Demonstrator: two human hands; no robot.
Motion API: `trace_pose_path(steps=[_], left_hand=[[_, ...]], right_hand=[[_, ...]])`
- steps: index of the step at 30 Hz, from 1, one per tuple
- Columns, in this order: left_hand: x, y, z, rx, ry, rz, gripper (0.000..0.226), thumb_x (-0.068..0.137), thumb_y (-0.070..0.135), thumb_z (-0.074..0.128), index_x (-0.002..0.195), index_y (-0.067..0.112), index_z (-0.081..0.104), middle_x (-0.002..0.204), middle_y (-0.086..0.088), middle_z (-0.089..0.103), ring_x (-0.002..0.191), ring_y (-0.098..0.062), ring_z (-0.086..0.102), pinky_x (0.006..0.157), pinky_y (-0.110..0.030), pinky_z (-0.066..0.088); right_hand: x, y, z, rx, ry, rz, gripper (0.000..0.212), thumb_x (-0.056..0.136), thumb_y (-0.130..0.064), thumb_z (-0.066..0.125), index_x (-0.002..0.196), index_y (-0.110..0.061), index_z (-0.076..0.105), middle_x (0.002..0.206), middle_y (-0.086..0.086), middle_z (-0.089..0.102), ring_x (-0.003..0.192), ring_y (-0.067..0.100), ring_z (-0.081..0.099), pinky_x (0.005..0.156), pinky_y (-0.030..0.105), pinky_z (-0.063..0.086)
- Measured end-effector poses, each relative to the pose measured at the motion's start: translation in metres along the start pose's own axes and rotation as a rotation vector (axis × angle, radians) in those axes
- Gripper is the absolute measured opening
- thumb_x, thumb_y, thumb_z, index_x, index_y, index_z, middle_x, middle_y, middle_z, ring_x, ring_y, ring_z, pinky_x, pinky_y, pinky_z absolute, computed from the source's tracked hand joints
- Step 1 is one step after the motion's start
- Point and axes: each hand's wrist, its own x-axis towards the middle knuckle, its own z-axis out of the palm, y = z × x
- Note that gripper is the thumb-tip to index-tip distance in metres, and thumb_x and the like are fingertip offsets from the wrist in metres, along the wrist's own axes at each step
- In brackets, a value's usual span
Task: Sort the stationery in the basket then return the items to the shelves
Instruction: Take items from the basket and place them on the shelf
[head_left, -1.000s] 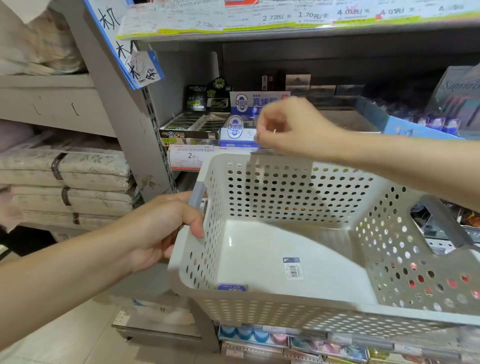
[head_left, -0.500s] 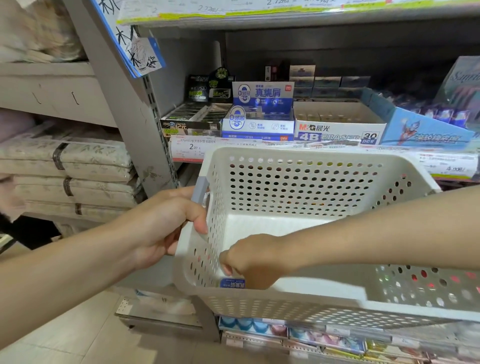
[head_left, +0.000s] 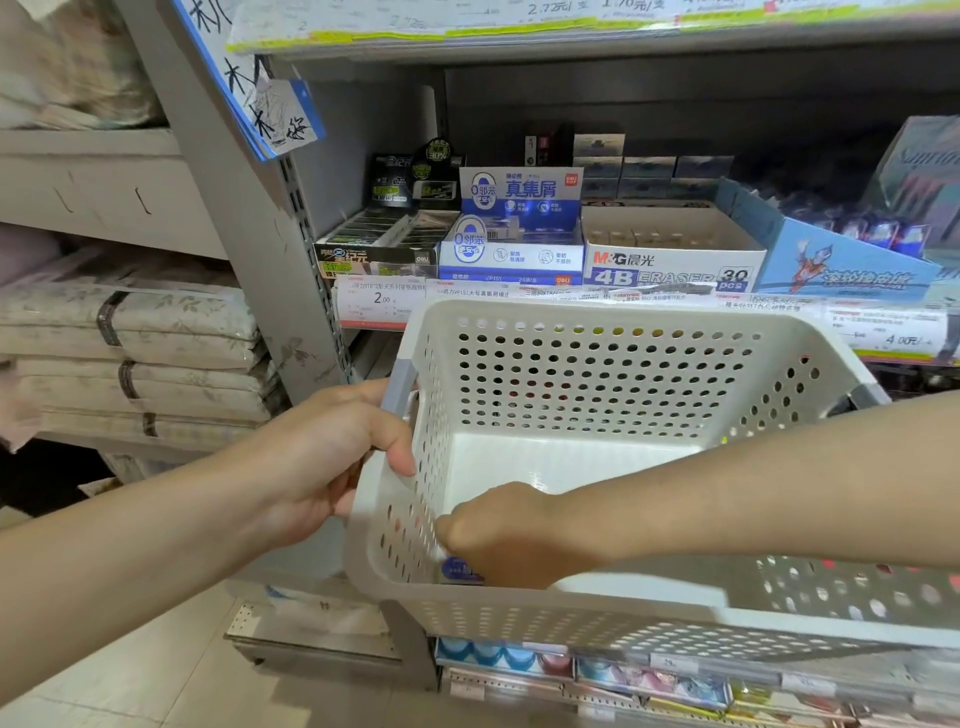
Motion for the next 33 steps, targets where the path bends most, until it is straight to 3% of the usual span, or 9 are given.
trace_pose_path(steps=[4,7,10,15,20,25,29,33], left_hand=[[-0.002,0.004,0.0,-0.012,-0.004,0.01,0.057,0.042,-0.005,0.048,0.084,0.022,0.076,0.089,-0.016,0.075,0.074,-0.035,0.069,0.086,-0.058,0.05],[-0.003,0.004,0.001,-0.007,-0.001,0.002,0.063,0.037,-0.005,0.052,0.089,0.021,0.076,0.095,-0.017,0.075,0.086,-0.042,0.069,0.09,-0.065,0.048],[-0.003,0.003,0.001,0.005,0.001,-0.003,0.061,0.039,-0.005,0.05,0.089,0.02,0.076,0.098,-0.02,0.074,0.088,-0.044,0.068,0.092,-0.07,0.043],[-0.002,0.002,0.0,0.0,0.011,-0.002,0.061,0.039,-0.004,0.05,0.091,0.018,0.075,0.102,-0.023,0.072,0.095,-0.048,0.066,0.093,-0.07,0.04],[0.001,0.002,0.0,0.003,0.017,-0.004,0.065,0.039,-0.004,0.049,0.097,0.016,0.074,0.102,-0.024,0.071,0.089,-0.046,0.067,0.09,-0.066,0.045],[0.001,0.004,-0.002,0.012,0.012,-0.008,0.065,0.041,-0.004,0.051,0.097,0.02,0.074,0.099,-0.022,0.073,0.094,-0.046,0.067,0.092,-0.07,0.043],[0.0,0.004,-0.002,0.0,0.019,-0.017,0.064,0.04,-0.004,0.051,0.094,0.021,0.076,0.097,-0.022,0.073,0.081,-0.04,0.068,0.091,-0.068,0.046],[0.0,0.004,-0.005,-0.003,0.012,-0.027,0.067,0.041,-0.004,0.052,0.099,0.022,0.074,0.095,-0.02,0.074,0.085,-0.041,0.07,0.092,-0.066,0.046]], right_hand=[[0.004,0.005,-0.005,-0.037,0.006,0.076,0.036,0.091,-0.033,0.052,0.11,-0.003,0.054,0.096,0.012,0.057,0.076,0.029,0.054,0.05,0.026,0.034],[0.004,0.01,-0.002,-0.041,0.066,0.118,0.046,0.089,-0.047,0.052,0.114,-0.008,0.051,0.105,0.009,0.056,0.089,0.03,0.059,0.057,0.029,0.036],[0.002,0.012,0.002,-0.052,0.043,0.15,0.046,0.088,-0.044,0.057,0.115,-0.008,0.048,0.109,0.01,0.054,0.091,0.03,0.059,0.06,0.03,0.037],[0.005,0.013,0.005,-0.071,-0.01,0.181,0.042,0.087,-0.041,0.058,0.113,-0.008,0.052,0.105,0.008,0.058,0.081,0.026,0.056,0.057,0.027,0.039],[0.004,0.014,0.001,-0.076,-0.023,0.172,0.038,0.085,-0.043,0.058,0.101,-0.009,0.056,0.087,0.005,0.056,0.064,0.022,0.047,0.044,0.022,0.025],[-0.003,0.016,-0.012,-0.049,-0.008,0.142,0.045,0.08,-0.051,0.061,0.094,-0.008,0.063,0.091,0.006,0.064,0.064,0.023,0.051,0.044,0.022,0.03],[-0.014,0.027,-0.039,0.08,0.056,0.131,0.043,0.074,-0.045,0.07,0.086,-0.004,0.065,0.089,0.012,0.066,0.067,0.025,0.052,0.046,0.024,0.032],[-0.028,0.041,-0.074,0.197,0.136,0.181,0.034,0.072,-0.036,0.072,0.079,-0.004,0.062,0.082,0.013,0.065,0.063,0.023,0.049,0.055,0.027,0.037]])
